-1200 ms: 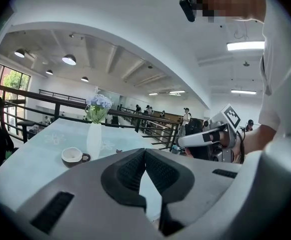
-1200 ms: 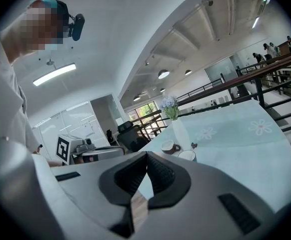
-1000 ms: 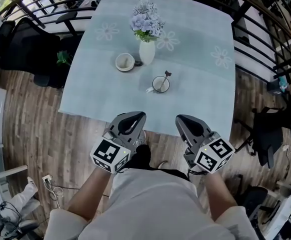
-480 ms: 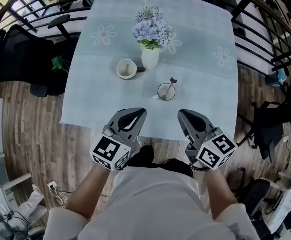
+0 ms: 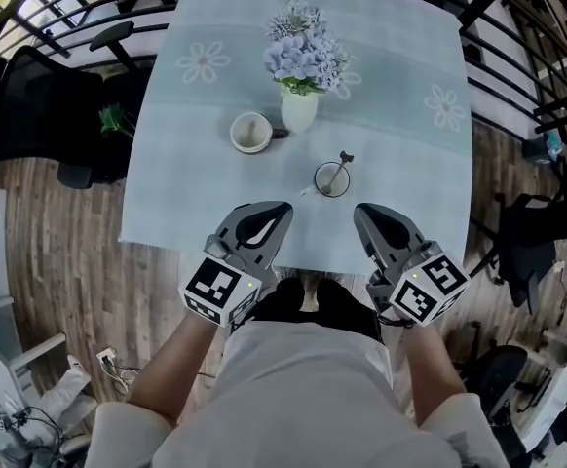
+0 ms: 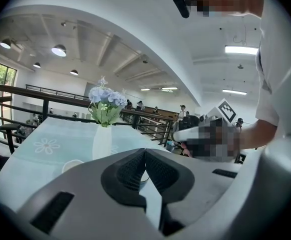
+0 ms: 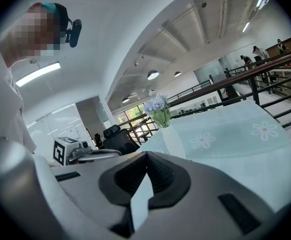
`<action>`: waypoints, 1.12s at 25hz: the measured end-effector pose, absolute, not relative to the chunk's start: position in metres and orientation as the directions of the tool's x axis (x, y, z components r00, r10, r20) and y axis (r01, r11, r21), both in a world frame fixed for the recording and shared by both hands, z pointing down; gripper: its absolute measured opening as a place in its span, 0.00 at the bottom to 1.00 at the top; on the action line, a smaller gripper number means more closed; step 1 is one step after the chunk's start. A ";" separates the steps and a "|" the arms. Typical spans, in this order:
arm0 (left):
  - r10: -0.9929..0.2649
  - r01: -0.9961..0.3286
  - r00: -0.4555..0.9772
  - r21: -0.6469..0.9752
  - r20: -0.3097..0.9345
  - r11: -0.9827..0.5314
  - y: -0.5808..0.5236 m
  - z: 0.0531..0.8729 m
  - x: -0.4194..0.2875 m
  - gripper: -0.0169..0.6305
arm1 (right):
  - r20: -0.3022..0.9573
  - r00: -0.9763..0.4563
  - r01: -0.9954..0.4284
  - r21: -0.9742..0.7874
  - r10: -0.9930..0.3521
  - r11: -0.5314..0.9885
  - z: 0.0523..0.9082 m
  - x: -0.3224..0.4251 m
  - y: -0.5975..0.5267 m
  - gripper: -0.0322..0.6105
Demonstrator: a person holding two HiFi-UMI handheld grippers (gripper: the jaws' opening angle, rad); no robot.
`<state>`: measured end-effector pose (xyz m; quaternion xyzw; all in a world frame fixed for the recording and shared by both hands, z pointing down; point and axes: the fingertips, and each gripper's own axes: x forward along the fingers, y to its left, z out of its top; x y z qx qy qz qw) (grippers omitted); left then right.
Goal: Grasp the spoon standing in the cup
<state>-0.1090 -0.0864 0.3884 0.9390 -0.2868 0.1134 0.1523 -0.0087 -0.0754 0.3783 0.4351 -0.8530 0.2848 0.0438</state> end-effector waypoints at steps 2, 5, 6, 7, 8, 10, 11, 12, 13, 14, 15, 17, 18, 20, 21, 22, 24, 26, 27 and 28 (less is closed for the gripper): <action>-0.505 -0.576 0.808 0.224 0.305 -0.786 -0.090 0.390 -0.106 0.06 | 0.323 -0.621 -0.764 -0.451 -0.715 0.461 0.379 -0.007 -0.079 0.08; -0.508 -0.583 0.801 0.225 0.316 -0.781 -0.097 0.395 -0.100 0.06 | 0.323 -0.632 -0.756 -0.458 -0.705 0.468 0.383 -0.004 -0.087 0.08; -0.510 -0.587 0.798 0.223 0.320 -0.778 -0.099 0.397 -0.098 0.06 | 0.323 -0.637 -0.752 -0.462 -0.700 0.471 0.385 -0.002 -0.089 0.08; -0.514 -0.592 0.795 0.222 0.323 -0.775 -0.102 0.399 -0.095 0.06 | 0.323 -0.643 -0.747 -0.465 -0.695 0.475 0.388 0.000 -0.092 0.08; -0.518 -0.597 0.790 0.223 0.327 -0.770 -0.104 0.401 -0.092 0.06 | 0.323 -0.649 -0.742 -0.468 -0.689 0.479 0.391 0.003 -0.095 0.08; -0.528 -0.611 0.780 0.225 0.337 -0.759 -0.109 0.407 -0.085 0.06 | 0.324 -0.659 -0.735 -0.473 -0.679 0.487 0.395 0.010 -0.101 0.08; -0.532 -0.618 0.774 0.225 0.343 -0.753 -0.112 0.410 -0.081 0.06 | 0.324 -0.662 -0.731 -0.475 -0.675 0.490 0.397 0.015 -0.105 0.08; -0.536 -0.625 0.768 0.226 0.350 -0.748 -0.115 0.413 -0.077 0.06 | 0.323 -0.667 -0.727 -0.478 -0.671 0.493 0.398 0.020 -0.108 0.08; -0.542 -0.633 0.761 0.225 0.356 -0.741 -0.118 0.415 -0.073 0.06 | 0.322 -0.673 -0.722 -0.481 -0.666 0.497 0.399 0.025 -0.112 0.08; -0.548 -0.641 0.754 0.224 0.364 -0.734 -0.120 0.417 -0.070 0.06 | 0.321 -0.680 -0.715 -0.486 -0.659 0.502 0.401 0.030 -0.115 0.08; -0.553 -0.650 0.746 0.225 0.371 -0.726 -0.123 0.419 -0.066 0.06 | 0.321 -0.688 -0.709 -0.492 -0.651 0.506 0.402 0.035 -0.118 0.08; -0.560 -0.662 0.735 0.227 0.383 -0.714 -0.129 0.424 -0.057 0.06 | 0.322 -0.699 -0.698 -0.503 -0.639 0.510 0.406 0.044 -0.125 0.08; -0.561 -0.666 0.731 0.227 0.388 -0.711 -0.133 0.426 -0.052 0.06 | 0.324 -0.702 -0.694 -0.508 -0.634 0.510 0.408 0.049 -0.129 0.08; -0.560 -0.669 0.727 0.226 0.397 -0.708 -0.140 0.432 -0.043 0.06 | 0.327 -0.709 -0.688 -0.516 -0.625 0.511 0.414 0.057 -0.136 0.08; -0.558 -0.669 0.726 0.225 0.402 -0.708 -0.144 0.435 -0.039 0.06 | 0.329 -0.712 -0.685 -0.520 -0.620 0.511 0.416 0.060 -0.139 0.08; -0.556 -0.670 0.724 0.224 0.408 -0.708 -0.148 0.439 -0.035 0.06 | 0.330 -0.716 -0.681 -0.523 -0.615 0.511 0.419 0.064 -0.142 0.08; -0.550 -0.669 0.722 0.221 0.420 -0.710 -0.156 0.448 -0.027 0.06 | 0.334 -0.721 -0.677 -0.531 -0.608 0.511 0.425 0.071 -0.146 0.08; -0.540 -0.666 0.720 0.218 0.436 -0.713 -0.163 0.456 -0.021 0.06 | 0.338 -0.724 -0.673 -0.538 -0.602 0.507 0.431 0.078 -0.150 0.08; -0.534 -0.664 0.720 0.217 0.443 -0.715 -0.166 0.460 -0.018 0.06 | 0.340 -0.724 -0.672 -0.542 -0.600 0.505 0.434 0.082 -0.152 0.08; -0.528 -0.662 0.720 0.217 0.449 -0.718 -0.170 0.464 -0.015 0.06 | 0.343 -0.724 -0.672 -0.546 -0.598 0.501 0.437 0.086 -0.153 0.08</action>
